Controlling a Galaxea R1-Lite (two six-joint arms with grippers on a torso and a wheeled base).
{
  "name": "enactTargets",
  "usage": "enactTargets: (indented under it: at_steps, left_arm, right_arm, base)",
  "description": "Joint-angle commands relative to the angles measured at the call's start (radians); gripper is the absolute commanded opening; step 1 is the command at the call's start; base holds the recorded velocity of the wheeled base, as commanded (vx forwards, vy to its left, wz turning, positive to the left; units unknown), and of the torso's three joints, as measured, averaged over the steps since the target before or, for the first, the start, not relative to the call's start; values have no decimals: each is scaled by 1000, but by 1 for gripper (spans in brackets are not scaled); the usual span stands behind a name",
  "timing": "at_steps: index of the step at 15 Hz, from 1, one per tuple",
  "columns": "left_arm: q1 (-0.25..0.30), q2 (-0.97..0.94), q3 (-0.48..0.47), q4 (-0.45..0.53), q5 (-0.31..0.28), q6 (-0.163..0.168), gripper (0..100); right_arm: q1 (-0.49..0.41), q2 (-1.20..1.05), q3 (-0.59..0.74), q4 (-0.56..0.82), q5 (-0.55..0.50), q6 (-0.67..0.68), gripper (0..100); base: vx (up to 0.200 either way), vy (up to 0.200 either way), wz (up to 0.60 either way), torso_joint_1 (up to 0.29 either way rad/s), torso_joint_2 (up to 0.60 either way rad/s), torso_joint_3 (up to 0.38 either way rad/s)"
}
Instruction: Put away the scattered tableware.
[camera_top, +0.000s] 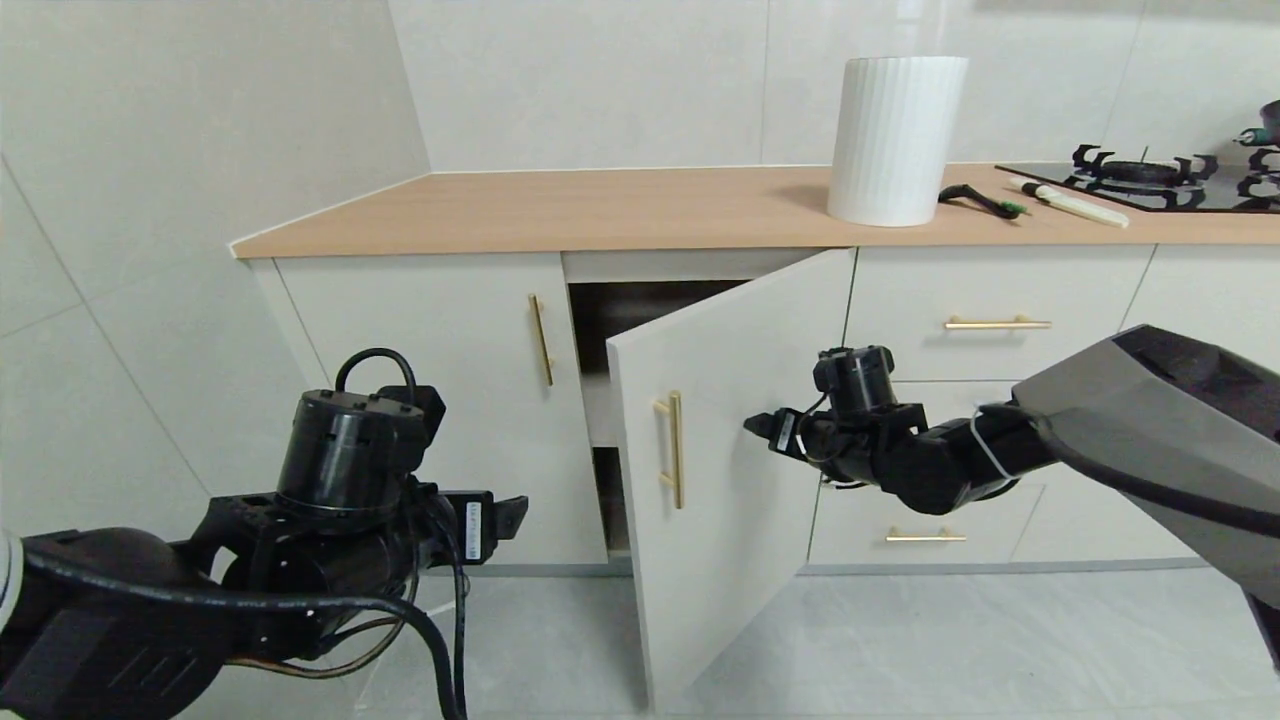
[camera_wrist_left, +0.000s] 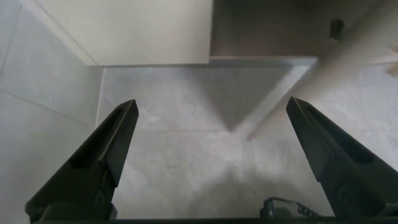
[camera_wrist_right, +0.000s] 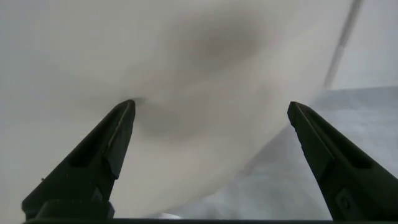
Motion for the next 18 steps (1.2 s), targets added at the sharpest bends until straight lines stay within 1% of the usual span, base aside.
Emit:
enactTargets:
  at_steps: [1,2,5,6,8,10,11,12,16,18]
  left_arm:
    - [9,-1,-4,-1,0,0,100]
    - [9,-2,-4,-2,0,0,100]
    - [9,-4,-4,-1,0,0,100]
    - [9,-5,-4,-2,0,0,100]
    - [9,-5,-4,-2,0,0,100]
    - [9,-4,-4,-2,0,0,100]
    - [9,-2,-4,-2,0,-2,100]
    - [9,-2,-4,-2,0,-2,100]
    - [9,-4,-4,-4,0,-2,100]
    - [10,1,-4,-4,0,-2,100]
  right_arm:
    - [0,32,-38,-7,-2,23,100]
    - [0,42,-54,-7,-7,37,100]
    - [2,153,-206,-5,-157,76,100]
    - [0,168,-230,-5,-176,76,100]
    - [-12,177,-242,-5,-179,79,100]
    - [-23,208,-290,-4,-194,83,100]
    - [-37,250,-354,1,-251,85,100]
    - [-43,263,-379,2,-263,85,100]
    - [-64,289,-430,4,-276,88,100]
    - [-64,317,-488,30,-272,60,100]
  base:
    - [0,0,0,0,0,0]
    - [0,0,0,0,0,0]
    - [0,0,0,0,0,0]
    - [0,0,0,0,0,0]
    - [0,0,0,0,0,0]
    - [0,0,0,0,0,0]
    - [0,0,0,0,0,0]
    - [0,0,0,0,0,0]
    - [0,0,0,0,0,0]
    - [0,0,0,0,0,0]
